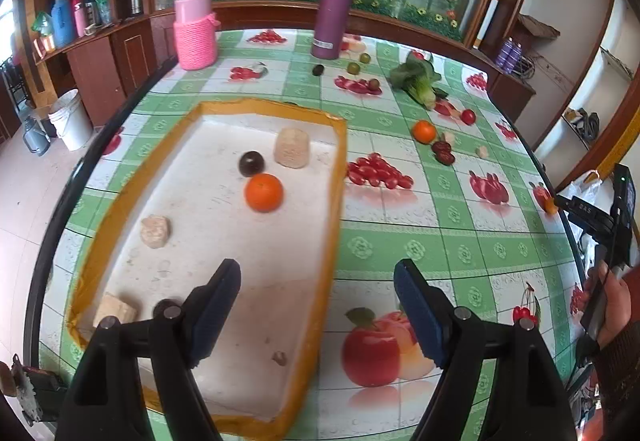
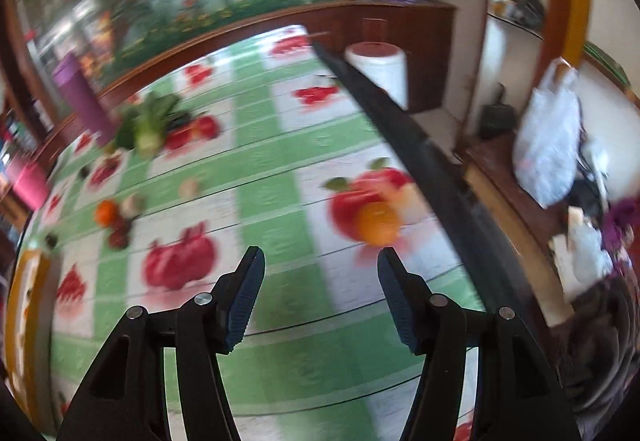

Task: Organize fruits
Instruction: 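Grasp an orange with the right tool while the left tool grasps a red date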

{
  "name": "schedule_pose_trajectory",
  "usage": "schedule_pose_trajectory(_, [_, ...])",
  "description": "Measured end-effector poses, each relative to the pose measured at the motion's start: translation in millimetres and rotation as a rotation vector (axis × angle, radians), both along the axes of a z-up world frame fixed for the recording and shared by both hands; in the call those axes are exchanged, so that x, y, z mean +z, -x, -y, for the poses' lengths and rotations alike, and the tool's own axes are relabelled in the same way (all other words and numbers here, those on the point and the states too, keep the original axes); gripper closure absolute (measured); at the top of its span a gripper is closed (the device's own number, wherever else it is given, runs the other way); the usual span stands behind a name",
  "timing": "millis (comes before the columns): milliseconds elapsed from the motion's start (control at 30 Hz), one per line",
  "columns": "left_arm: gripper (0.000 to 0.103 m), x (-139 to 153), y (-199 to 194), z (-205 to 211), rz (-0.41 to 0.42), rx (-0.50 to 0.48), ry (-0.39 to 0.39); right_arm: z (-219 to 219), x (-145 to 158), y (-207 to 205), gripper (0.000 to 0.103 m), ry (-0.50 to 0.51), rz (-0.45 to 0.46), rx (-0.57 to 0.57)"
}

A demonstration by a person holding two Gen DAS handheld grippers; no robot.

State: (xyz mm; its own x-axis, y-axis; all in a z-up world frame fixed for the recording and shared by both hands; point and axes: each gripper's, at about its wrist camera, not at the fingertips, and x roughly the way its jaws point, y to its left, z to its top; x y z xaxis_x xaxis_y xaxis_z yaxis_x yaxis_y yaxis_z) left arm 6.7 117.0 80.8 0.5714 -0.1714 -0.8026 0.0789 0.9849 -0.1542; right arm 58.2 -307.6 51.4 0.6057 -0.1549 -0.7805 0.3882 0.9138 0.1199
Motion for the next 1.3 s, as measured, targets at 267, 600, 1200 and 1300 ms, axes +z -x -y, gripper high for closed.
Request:
schedule_pose_trajectory(267, [0.022, -3, -11, 29, -0.017, -0.060, 0.002, 17, -25, -25, 0.045, 0.024, -0.099, -0.015])
schedule_pose_trajectory(600, [0.021, -19, -66, 96, -0.057, -0.140, -0.010, 32, -29, -31, 0.071, -0.001, -0.097, -0.009])
schedule_pose_trajectory(1200, [0.068, -61, -151, 195, -0.014, -0.153, -0.037, -23, -8, 3, 0.070, -0.091, -0.018, 0.234])
schedule_pose_trajectory(1300, [0.074, -63, -152, 193, -0.005, -0.164, -0.028, -28, -5, 4, 0.070, -0.104, -0.009, 0.256])
